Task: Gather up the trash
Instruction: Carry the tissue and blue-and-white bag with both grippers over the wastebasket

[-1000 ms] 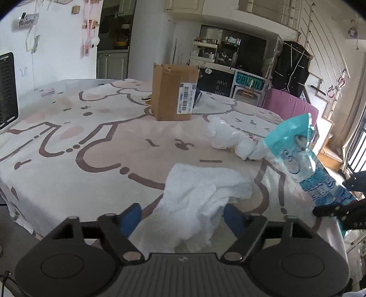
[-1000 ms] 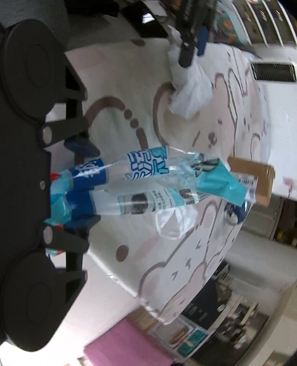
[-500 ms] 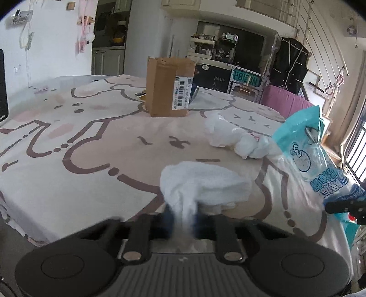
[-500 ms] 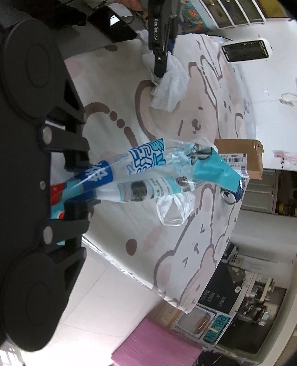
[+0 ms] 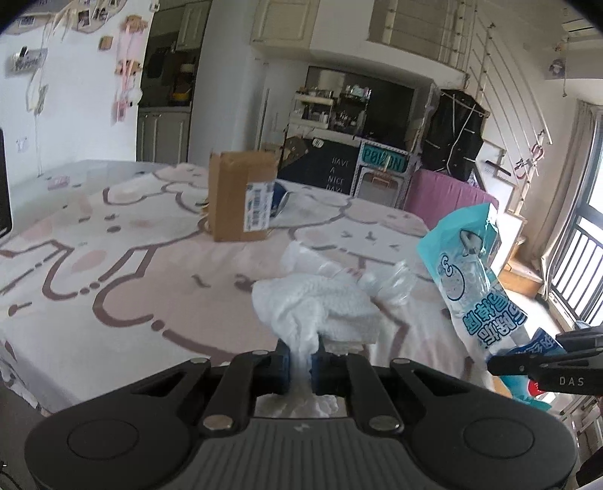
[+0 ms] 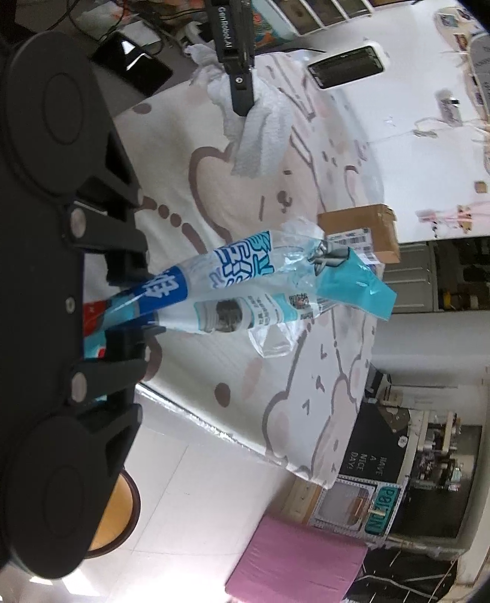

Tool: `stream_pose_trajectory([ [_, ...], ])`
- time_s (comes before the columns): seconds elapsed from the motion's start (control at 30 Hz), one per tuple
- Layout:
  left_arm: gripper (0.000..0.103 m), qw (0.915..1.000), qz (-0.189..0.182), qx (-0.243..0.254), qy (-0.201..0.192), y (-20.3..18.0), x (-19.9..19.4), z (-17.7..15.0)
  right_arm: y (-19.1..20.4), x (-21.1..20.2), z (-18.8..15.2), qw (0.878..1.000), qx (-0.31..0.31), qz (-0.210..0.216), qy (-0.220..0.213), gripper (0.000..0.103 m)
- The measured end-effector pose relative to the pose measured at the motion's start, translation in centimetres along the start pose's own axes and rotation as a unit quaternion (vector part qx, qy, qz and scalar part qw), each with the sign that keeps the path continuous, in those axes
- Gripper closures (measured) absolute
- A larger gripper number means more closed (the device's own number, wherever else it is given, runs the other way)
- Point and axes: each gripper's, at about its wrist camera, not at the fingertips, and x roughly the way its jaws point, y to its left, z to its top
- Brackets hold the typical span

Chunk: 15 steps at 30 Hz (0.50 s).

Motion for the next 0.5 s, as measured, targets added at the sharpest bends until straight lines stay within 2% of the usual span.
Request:
stream_pose_trajectory([
  [0.5, 0.093, 0.9976, -0.055, 0.041, -0.008, -8.6, -0.5, 0.4, -4.6, -6.4, -1.8, 0.997, 0.055, -0.046, -0.026, 0.086],
])
